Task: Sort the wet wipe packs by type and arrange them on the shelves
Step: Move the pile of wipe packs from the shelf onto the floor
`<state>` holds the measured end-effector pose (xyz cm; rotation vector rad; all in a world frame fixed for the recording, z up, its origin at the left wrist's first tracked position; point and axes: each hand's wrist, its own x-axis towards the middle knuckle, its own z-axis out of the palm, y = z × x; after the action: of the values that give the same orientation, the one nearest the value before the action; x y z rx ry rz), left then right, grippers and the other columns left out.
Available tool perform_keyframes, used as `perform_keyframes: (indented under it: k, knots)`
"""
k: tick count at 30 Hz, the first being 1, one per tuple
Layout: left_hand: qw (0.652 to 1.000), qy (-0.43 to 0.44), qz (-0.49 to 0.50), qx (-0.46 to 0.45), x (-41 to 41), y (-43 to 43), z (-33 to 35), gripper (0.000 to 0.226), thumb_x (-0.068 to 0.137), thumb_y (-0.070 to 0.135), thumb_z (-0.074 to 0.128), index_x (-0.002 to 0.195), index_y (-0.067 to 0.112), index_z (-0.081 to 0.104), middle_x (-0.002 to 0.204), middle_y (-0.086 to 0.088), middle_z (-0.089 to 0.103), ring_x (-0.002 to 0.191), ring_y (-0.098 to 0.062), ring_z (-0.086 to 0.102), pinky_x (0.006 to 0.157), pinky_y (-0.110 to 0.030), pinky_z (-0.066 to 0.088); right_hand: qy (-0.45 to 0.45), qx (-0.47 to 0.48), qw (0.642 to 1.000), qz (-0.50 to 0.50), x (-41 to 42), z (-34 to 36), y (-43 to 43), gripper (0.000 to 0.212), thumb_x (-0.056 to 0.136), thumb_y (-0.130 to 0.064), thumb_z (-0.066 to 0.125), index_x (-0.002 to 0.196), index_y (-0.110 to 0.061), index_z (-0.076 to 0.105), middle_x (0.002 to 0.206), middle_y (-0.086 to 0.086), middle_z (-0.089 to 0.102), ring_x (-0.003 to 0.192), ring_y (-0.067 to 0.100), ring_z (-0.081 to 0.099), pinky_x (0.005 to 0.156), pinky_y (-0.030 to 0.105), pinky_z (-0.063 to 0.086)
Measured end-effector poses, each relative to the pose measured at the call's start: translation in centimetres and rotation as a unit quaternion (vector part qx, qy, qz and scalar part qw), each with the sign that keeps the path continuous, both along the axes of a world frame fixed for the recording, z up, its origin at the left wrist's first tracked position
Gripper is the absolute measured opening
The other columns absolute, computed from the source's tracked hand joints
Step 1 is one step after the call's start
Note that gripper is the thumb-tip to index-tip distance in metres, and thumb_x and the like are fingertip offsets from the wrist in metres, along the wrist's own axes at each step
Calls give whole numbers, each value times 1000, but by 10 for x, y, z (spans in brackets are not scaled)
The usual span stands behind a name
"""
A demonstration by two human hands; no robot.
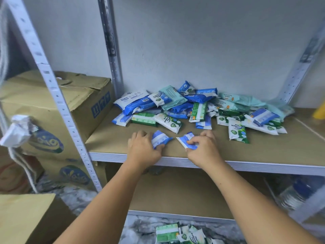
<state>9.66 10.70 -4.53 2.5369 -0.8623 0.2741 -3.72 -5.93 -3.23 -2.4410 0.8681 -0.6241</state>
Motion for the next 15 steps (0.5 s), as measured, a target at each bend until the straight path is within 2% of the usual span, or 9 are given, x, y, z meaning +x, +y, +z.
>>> perform_keyframes:
  k: [2,4,6,8,11,13,15]
  knots:
    - [1000,27,1,-6,-16,10,2,59,86,60,61,131,23,58,124,-5,54,119,-30,44,98,-39,35,25,30,999,-3,-13,9,9,24,72,-25,75,96,-33,76,118,-1,54,108,23,57,98,30,45]
    - [999,22,-10,-32,-34,22,-1,58,82,64,60,122,22,62,113,-5,56,110,-32,49,91,-39,37,30,41,999,-5,-28,17,23,30,71,-23,71,100,-33,73,115,-1,64,105,23,61,91,28,48]
    - [996,11,-18,-84,-55,37,-11,58,77,67,54,112,21,64,102,-3,57,99,-31,52,84,-39,40,-22,70,997,-12,-49,21,41,33,68,-22,70,100,-30,69,106,-5,68,98,21,62,86,31,52]
    - [990,26,-9,-141,-79,52,-26,53,78,64,54,108,21,62,98,0,55,95,-27,50,80,-39,43,-114,118,986,-13,-72,14,65,28,67,-20,70,93,-29,66,98,-11,68,92,18,63,81,33,52]
    - [982,89,11,-167,-106,75,-63,51,80,58,57,118,24,60,102,6,51,98,-17,47,84,-33,39,-204,117,972,-20,-105,-22,98,32,67,-17,69,97,-28,66,98,-11,67,92,17,62,81,31,50]
    - [981,122,10,-148,-114,89,-97,48,81,52,61,115,19,61,96,7,48,97,-19,49,83,-34,41,-183,119,976,-24,-119,-58,111,38,67,-16,68,103,-26,66,101,-10,64,92,18,61,80,32,49]
    - [976,181,22,-121,-119,104,-136,37,84,43,67,103,13,60,87,6,47,94,-27,52,77,-35,40,-86,186,978,-39,-126,-96,122,37,69,-19,67,103,-31,63,101,-12,64,91,19,61,77,33,51]
